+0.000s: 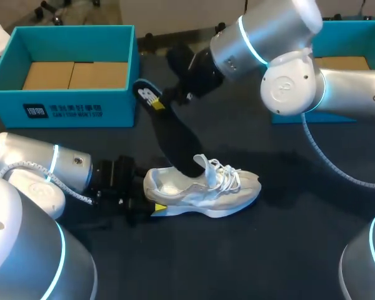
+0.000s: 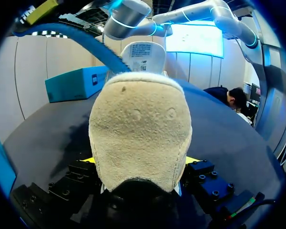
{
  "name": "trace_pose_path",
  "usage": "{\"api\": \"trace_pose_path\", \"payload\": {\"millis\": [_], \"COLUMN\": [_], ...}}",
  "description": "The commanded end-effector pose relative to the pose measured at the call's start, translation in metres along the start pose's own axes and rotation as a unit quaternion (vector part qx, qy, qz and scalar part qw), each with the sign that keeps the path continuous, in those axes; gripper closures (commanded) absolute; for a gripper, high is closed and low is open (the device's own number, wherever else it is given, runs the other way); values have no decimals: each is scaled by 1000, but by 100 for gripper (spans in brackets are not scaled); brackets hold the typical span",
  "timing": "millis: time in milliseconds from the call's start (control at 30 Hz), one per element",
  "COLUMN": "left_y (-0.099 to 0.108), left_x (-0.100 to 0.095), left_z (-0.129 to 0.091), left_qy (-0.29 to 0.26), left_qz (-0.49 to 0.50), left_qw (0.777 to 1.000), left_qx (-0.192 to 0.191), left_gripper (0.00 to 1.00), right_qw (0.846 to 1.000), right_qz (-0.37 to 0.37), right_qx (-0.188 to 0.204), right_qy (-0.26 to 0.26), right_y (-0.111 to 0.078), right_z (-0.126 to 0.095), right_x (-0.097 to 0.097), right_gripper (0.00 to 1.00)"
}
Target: Take the shoe out of the shoebox, open the shoe tongue, remove and reinsert the insole, then place the shoe into the shoebox
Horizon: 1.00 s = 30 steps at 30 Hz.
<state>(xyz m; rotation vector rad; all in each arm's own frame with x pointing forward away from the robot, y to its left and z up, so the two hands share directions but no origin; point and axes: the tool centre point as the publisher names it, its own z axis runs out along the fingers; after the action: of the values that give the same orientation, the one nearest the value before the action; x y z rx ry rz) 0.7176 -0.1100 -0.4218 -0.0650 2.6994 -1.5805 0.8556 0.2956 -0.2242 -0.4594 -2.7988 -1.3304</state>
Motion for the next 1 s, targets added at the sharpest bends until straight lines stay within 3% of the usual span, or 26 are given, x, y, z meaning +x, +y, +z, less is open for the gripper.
{"api": "trace_pose_path", "payload": {"millis": [33, 167, 633, 767, 1000], "left_y": [2, 2, 2, 2, 2], "left_x": [-3, -3, -3, -3, -3], "left_z": [2, 2, 2, 2, 2], "left_qy": [0, 0, 0, 0, 0], "left_qz": [0, 0, 0, 0, 0], "left_qw": [1000, 1000, 1000, 1000, 1000], "left_qx": [-2, -2, -2, -2, -2], "left_gripper": [100, 100, 100, 100, 100], "right_qw": [999, 998, 995, 993, 993], "right_qz": [-6, -19, -50, -57, -57], "right_qx": [-22, -42, -55, -63, -63], "right_qy": [-26, -46, -72, -79, -79], "right_y": [3, 17, 46, 52, 52], "right_z": [0, -6, -34, -45, -45], "right_x": [-2, -14, -34, -41, -41], "right_gripper": [100, 100, 100, 100, 100]}}
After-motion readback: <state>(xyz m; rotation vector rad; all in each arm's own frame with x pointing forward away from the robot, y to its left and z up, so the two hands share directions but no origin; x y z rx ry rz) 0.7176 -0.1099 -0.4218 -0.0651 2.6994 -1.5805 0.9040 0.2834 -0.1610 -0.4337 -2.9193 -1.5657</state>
